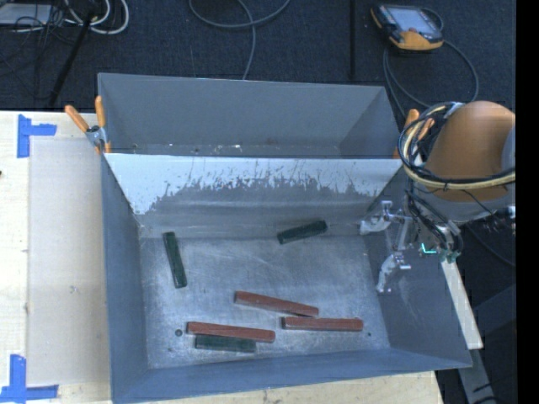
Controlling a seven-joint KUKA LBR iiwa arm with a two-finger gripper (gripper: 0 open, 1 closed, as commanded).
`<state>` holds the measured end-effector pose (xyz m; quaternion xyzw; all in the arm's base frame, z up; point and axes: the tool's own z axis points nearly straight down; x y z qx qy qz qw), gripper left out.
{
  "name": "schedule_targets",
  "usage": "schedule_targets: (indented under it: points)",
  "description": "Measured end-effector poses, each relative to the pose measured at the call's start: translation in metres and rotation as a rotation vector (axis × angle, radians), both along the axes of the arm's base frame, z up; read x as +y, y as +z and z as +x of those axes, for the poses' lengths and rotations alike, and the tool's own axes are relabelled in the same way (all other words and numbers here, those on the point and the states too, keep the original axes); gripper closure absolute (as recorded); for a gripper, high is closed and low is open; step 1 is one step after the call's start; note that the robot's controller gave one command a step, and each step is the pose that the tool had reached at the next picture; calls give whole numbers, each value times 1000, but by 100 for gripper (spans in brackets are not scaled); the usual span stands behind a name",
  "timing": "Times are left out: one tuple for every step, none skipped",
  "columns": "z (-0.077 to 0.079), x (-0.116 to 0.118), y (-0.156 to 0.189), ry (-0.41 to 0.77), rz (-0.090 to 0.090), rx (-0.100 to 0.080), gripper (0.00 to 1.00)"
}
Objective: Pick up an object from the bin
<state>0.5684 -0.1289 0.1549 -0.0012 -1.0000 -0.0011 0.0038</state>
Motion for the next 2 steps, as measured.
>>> schedule_targets:
  points:
    - [2,0,4,3,-2,-7,0]
    - [-43,45,-52,138,-2,-9,0]
